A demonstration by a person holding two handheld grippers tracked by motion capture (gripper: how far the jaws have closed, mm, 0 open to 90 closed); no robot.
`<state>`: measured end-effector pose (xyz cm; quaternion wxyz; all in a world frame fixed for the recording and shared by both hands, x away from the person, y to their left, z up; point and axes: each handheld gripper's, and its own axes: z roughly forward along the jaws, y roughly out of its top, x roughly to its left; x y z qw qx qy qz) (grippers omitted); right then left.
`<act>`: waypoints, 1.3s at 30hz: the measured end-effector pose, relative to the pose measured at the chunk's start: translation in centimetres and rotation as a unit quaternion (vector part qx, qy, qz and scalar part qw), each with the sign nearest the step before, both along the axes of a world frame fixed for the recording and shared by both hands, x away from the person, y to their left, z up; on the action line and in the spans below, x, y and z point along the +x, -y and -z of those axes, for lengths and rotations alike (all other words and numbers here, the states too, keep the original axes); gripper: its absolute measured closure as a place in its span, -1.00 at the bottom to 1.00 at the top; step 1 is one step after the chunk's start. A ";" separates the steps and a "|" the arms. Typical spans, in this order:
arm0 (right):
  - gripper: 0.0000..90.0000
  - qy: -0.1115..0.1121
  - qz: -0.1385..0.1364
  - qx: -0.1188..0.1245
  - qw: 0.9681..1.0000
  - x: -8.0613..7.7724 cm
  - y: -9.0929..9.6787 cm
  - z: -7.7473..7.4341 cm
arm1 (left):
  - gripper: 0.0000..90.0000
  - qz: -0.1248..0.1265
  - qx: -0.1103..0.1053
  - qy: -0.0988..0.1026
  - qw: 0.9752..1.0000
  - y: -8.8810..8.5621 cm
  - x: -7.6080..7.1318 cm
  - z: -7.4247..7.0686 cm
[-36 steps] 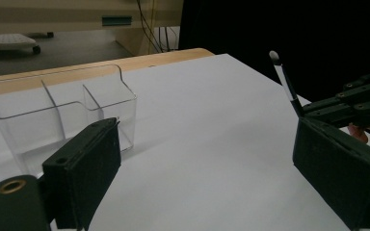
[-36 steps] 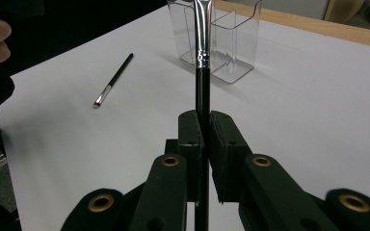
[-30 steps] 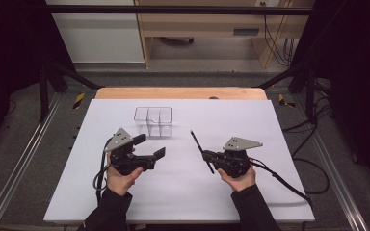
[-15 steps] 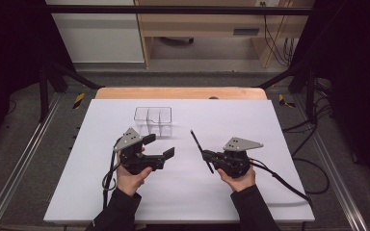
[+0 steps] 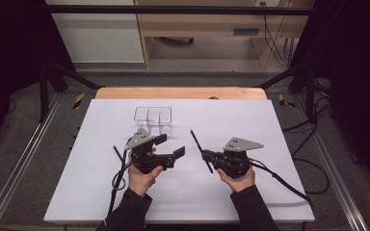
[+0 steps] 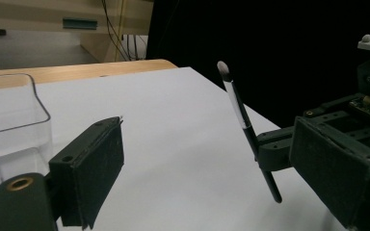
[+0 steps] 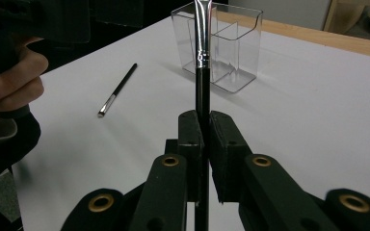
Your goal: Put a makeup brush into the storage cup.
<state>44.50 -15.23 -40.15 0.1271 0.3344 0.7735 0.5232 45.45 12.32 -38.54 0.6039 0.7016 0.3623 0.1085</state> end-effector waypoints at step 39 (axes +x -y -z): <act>0.87 0.007 -0.006 0.013 1.000 -0.3 -0.7 0.0 | -0.47 0.005 -0.031 -0.017 0.999 3.1 0.7 0.6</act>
